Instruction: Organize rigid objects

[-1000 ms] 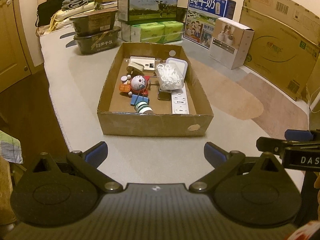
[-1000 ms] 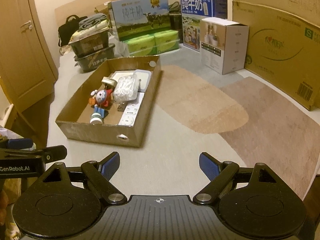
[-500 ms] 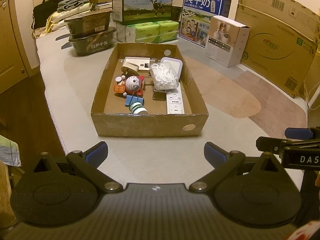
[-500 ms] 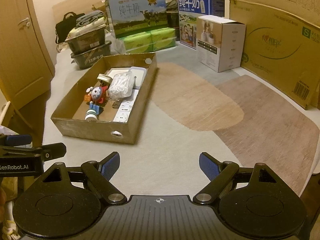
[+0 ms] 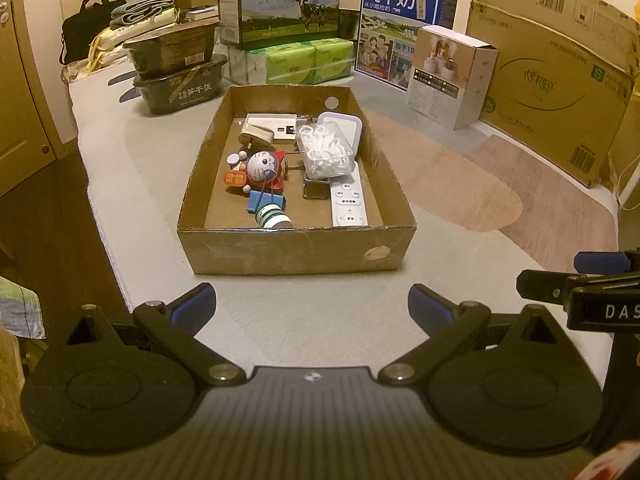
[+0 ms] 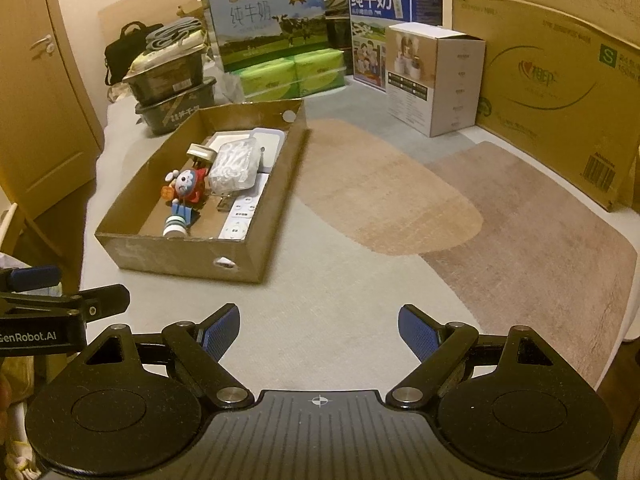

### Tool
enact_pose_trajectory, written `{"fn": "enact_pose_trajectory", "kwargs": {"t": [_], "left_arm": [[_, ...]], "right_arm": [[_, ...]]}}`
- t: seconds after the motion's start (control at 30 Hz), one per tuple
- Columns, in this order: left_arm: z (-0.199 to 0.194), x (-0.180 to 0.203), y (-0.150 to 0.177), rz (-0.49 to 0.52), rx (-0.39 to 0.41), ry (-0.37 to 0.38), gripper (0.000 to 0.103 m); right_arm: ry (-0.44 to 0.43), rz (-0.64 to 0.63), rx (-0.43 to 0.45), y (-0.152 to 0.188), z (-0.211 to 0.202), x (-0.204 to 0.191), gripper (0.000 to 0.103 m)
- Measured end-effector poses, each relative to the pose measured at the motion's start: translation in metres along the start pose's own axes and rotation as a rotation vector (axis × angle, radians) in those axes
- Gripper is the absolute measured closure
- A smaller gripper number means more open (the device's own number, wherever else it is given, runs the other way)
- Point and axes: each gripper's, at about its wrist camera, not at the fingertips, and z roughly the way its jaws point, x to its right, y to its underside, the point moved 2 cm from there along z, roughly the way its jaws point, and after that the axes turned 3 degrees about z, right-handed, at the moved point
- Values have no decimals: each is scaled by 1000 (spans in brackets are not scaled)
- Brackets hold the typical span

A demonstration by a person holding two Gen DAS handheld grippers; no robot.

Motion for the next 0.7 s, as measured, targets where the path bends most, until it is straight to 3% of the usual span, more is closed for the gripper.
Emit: {"fn": "enact_pose_trajectory", "kwargs": {"t": [0.7], "left_arm": [[4,-1,3,4,0,5,1]], "right_arm": [[-1,4,0,0,1,0,17]]}}
